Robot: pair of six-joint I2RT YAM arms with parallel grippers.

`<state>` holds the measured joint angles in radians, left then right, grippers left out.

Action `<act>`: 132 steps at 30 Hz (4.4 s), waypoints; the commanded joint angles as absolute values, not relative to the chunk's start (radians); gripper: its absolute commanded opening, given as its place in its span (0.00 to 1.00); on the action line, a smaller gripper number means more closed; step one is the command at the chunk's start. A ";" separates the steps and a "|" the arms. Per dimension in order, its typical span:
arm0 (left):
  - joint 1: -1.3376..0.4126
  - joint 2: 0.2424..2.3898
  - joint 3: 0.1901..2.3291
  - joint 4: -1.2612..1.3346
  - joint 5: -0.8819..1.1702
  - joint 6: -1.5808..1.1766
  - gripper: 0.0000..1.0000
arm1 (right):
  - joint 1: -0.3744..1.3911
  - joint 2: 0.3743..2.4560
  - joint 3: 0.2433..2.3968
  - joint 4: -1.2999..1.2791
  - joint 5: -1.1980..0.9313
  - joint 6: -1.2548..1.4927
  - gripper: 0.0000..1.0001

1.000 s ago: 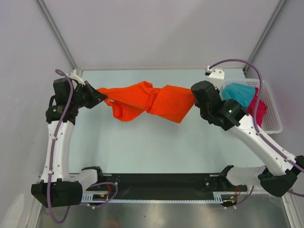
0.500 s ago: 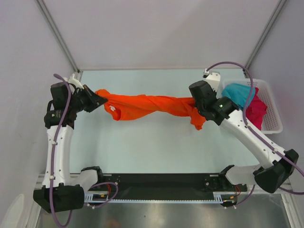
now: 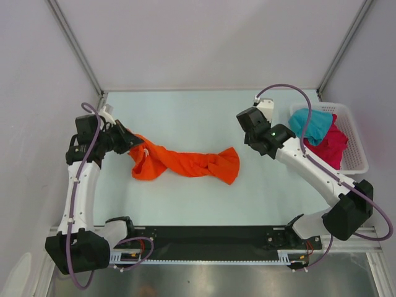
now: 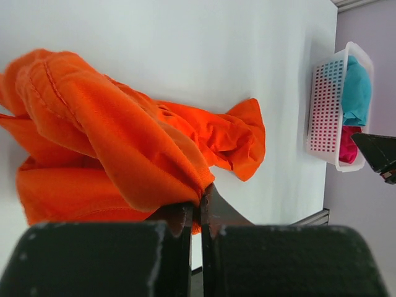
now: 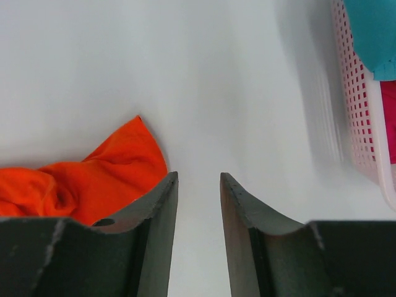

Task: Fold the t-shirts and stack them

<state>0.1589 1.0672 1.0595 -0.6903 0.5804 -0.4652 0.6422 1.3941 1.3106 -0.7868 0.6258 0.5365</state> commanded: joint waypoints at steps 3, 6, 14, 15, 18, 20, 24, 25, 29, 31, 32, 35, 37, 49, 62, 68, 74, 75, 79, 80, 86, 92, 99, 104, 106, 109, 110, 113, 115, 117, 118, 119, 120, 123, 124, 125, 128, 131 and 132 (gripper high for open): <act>0.170 1.055 0.980 -0.624 0.614 -0.423 0.03 | 0.678 1.427 1.307 -0.735 0.583 0.548 0.40; 0.173 1.052 0.960 -0.617 0.618 -0.423 0.03 | 0.736 1.451 1.292 -0.694 0.534 0.557 0.40; 0.173 1.042 0.948 -0.617 0.604 -0.410 0.02 | 0.897 1.656 1.327 -0.594 0.448 0.589 0.39; 0.172 1.043 0.946 -0.617 0.603 -0.408 0.02 | 0.919 1.675 1.348 -0.595 0.446 0.591 0.39; 0.172 1.039 0.946 -0.621 0.606 -0.403 0.02 | 0.940 1.735 1.370 -0.610 0.440 0.603 0.37; 0.172 1.037 0.950 -0.627 0.601 -0.399 0.02 | 0.950 1.750 1.362 -0.601 0.434 0.612 0.37; 0.172 1.038 0.942 -0.624 0.607 -0.403 0.02 | 0.962 1.761 1.336 -0.589 0.419 0.623 0.36; 0.172 1.040 0.943 -0.623 0.610 -0.403 0.02 | 0.966 1.763 1.325 -0.591 0.419 0.624 0.36; 0.172 1.042 0.942 -0.621 0.611 -0.403 0.02 | 0.960 1.778 1.299 -0.574 0.434 0.618 0.31; 0.172 1.040 0.940 -0.621 0.614 -0.405 0.02 | 0.954 1.793 1.305 -0.584 0.436 0.598 0.09; 0.172 1.039 0.942 -0.621 0.615 -0.403 0.02 | 0.945 1.793 1.315 -0.586 0.440 0.594 0.00; 0.172 1.032 0.945 -0.623 0.606 -0.400 0.02 | 0.933 1.784 1.330 -0.592 0.466 0.549 0.00; 0.173 1.031 0.949 -0.632 0.609 -0.399 0.02 | 0.919 1.760 1.364 -0.623 0.511 0.525 0.00; 0.173 0.979 1.066 -0.709 0.546 -0.388 0.01 | 0.812 1.427 1.531 -0.687 0.730 0.370 0.00; 0.181 0.933 1.528 -0.930 0.531 -0.397 0.04 | 0.926 1.158 1.631 -0.814 0.936 0.396 0.00; 0.187 0.917 1.353 -0.767 0.412 -0.468 0.08 | 0.702 1.132 1.556 -0.762 0.778 0.371 0.00; 0.195 1.014 1.101 -0.632 0.631 -0.566 0.05 | 0.588 1.203 1.431 -0.758 0.606 0.413 0.00; 0.195 1.002 1.109 -0.630 0.602 -0.561 0.05 | 0.591 1.197 1.418 -0.746 0.606 0.414 0.00; 0.215 0.951 1.169 -0.658 0.486 -0.551 0.11 | 0.583 1.169 1.382 -0.707 0.601 0.408 0.00; 0.219 0.960 1.176 -0.660 0.485 -0.554 0.13 | 0.583 1.170 1.385 -0.709 0.609 0.407 0.00; 0.244 0.921 1.135 -0.606 0.468 -0.643 0.17 | 0.580 1.138 1.382 -0.718 0.652 0.410 0.00; 0.242 0.770 1.073 -0.447 0.408 -0.673 0.30 | 0.584 1.080 1.373 -0.716 0.660 0.416 0.00; 0.244 1.034 0.948 -0.283 0.725 -0.767 0.27 | 0.552 1.173 1.325 -0.693 0.574 0.431 0.00; 0.239 1.219 0.856 -0.196 0.775 -0.767 0.23 | 0.534 1.308 1.313 -0.663 0.506 0.433 0.00; 0.235 1.244 0.833 -0.164 0.770 -0.747 0.26 | 0.540 1.327 1.304 -0.661 0.489 0.442 0.00; 0.219 1.333 0.816 -0.134 0.796 -0.732 0.31 | 0.572 1.321 1.287 -0.646 0.489 0.454 0.00; 0.195 1.357 0.831 -0.130 0.816 -0.726 0.32 | 0.580 1.318 1.287 -0.647 0.498 0.460 0.00; 0.126 1.457 0.891 -0.129 0.822 -0.706 0.39 | 0.598 1.309 1.295 -0.667 0.524 0.465 0.00; 0.086 1.512 0.925 -0.129 0.799 -0.693 0.46 | 0.601 1.299 1.298 -0.687 0.531 0.468 0.00; 0.031 1.578 0.978 -0.141 0.769 -0.689 0.51 | 0.609 1.290 1.305 -0.709 0.541 0.474 0.00; 0.017 1.597 0.997 -0.147 0.761 -0.686 0.55 | 0.611 1.278 1.308 -0.716 0.543 0.476 0.00; -0.003 1.614 1.024 -0.158 0.752 -0.687 0.57 | 0.620 1.273 1.310 -0.727 0.552 0.479 0.00; -0.027 1.633 1.035 -0.161 0.741 -0.687 0.60 | 0.626 1.264 1.315 -0.744 0.558 0.483 0.00; -0.070 1.678 1.060 -0.164 0.674 -0.695 0.75 | 0.658 1.230 1.325 -0.781 0.574 0.500 0.00; -0.081 1.702 1.065 -0.166 0.643 -0.704 0.79 | 0.669 1.214 1.328 -0.790 0.575 0.517 0.00; -0.104 1.718 1.080 -0.161 0.629 -0.706 0.80 | 0.681 1.206 1.330 -0.798 0.581 0.523 0.00; -0.156 1.793 1.123 -0.161 0.597 -0.710 0.80 | 0.751 1.181 1.339 -0.850 0.609 0.564 0.00; -0.198 1.857 1.155 -0.166 0.563 -0.715 0.81 | 0.811 1.158 1.338 -0.911 0.635 0.615 0.00; -0.207 1.871 1.161 -0.164 0.552 -0.716 0.81 | 0.831 1.152 1.338 -0.937 0.640 0.624 0.00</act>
<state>-0.1566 1.8160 1.1042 -0.1791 0.6201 -0.7109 0.7750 1.1961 1.2984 -0.8474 0.5777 0.5434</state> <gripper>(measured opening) 0.808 0.009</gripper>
